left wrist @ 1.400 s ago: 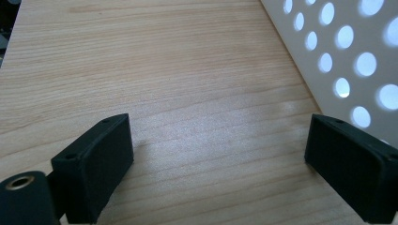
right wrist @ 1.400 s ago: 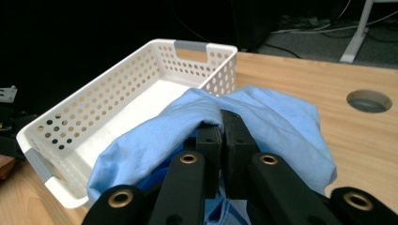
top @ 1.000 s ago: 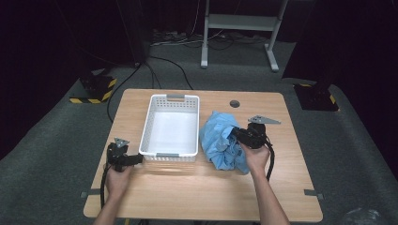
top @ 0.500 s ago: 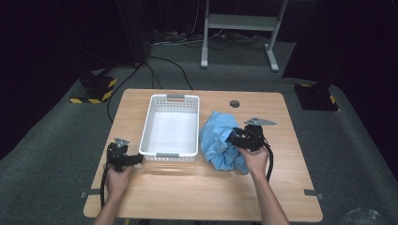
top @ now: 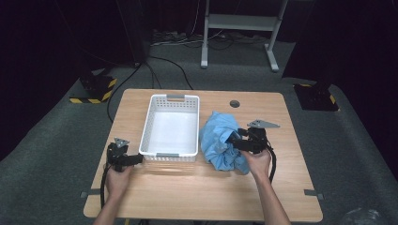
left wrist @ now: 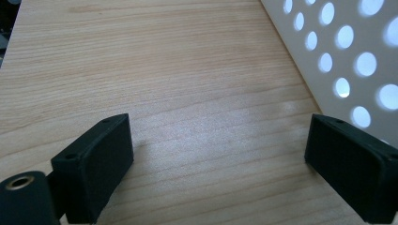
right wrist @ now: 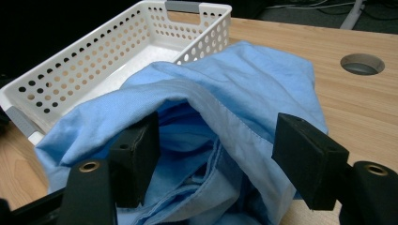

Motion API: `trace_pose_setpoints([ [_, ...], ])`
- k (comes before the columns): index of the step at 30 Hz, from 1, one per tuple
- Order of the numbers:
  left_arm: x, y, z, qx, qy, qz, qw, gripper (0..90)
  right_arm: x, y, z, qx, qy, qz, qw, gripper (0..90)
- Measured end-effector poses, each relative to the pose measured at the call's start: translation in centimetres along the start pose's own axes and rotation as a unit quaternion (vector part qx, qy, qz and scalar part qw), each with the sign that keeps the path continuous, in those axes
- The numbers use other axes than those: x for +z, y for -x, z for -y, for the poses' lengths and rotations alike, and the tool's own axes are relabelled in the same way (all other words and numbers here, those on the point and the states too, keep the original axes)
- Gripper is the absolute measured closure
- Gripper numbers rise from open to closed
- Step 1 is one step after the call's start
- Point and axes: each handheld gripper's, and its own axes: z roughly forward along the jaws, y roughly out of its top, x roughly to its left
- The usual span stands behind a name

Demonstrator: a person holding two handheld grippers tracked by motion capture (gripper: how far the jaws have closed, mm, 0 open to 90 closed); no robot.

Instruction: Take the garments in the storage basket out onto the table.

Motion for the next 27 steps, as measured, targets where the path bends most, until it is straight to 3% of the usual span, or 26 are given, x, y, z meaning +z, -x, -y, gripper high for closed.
trace_pose_setpoints([
  [27,0.0,0.0,0.0,0.000,0.000,0.000,1.0000,8.3,-3.2,1.4,0.7,0.023,0.052,-0.002,0.9983,32.5],
])
